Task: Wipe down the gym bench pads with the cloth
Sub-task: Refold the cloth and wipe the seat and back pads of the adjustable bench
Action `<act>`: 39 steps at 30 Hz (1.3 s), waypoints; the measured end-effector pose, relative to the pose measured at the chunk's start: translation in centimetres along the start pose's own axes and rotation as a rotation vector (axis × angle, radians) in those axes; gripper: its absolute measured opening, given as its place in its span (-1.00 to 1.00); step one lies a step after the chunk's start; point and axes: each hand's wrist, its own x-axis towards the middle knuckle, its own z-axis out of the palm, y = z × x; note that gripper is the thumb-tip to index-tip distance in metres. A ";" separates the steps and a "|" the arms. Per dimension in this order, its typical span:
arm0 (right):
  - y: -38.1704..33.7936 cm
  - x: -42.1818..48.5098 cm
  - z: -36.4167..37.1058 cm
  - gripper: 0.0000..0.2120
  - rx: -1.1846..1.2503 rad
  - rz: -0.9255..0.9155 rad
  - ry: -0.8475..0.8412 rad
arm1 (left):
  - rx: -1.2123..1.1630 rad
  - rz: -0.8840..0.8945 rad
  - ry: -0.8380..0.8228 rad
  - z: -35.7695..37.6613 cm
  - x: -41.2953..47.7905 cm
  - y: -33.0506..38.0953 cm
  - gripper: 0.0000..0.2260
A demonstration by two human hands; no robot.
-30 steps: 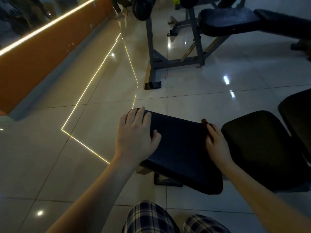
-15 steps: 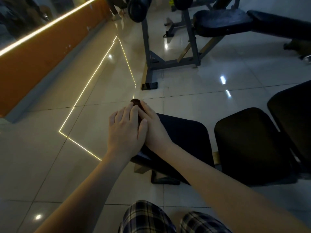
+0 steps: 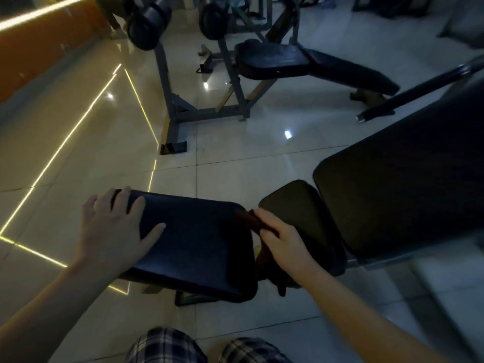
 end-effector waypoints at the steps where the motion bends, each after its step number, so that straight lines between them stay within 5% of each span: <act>1: -1.2 -0.6 -1.4 -0.59 0.064 0.005 0.043 | 0.051 0.002 -0.062 -0.7 0.3 0.5 -0.32; 6: -6.7 -3.1 -10.2 -0.57 0.140 -0.113 0.330 | 0.211 0.005 -0.309 -4.2 3.0 6.3 -0.26; 10: -10.0 -4.7 -17.9 -0.57 -0.467 -0.301 0.799 | 0.055 0.342 -0.202 -7.5 5.4 14.9 -0.23; 15: -10.8 -6.3 -28.3 -0.58 -1.046 -0.094 1.205 | -0.294 0.689 -0.014 -14.3 7.0 26.5 -0.27; 20: -11.0 -4.9 -26.6 -0.51 -1.452 0.221 0.866 | -0.447 0.844 -0.032 -18.7 6.8 34.0 -0.35; 25: -10.3 -8.5 -25.8 -0.52 -1.457 -0.001 0.490 | -0.641 0.799 -0.101 -17.3 5.1 35.9 -0.38; 31: -12.7 -11.0 -35.8 -0.59 -1.234 -0.117 0.689 | -0.704 0.719 -0.059 -15.3 4.7 36.5 -0.45; 39: -9.6 -9.5 -36.5 -0.70 -1.047 -0.415 0.960 | -0.811 0.633 0.035 -14.0 4.5 37.2 -0.46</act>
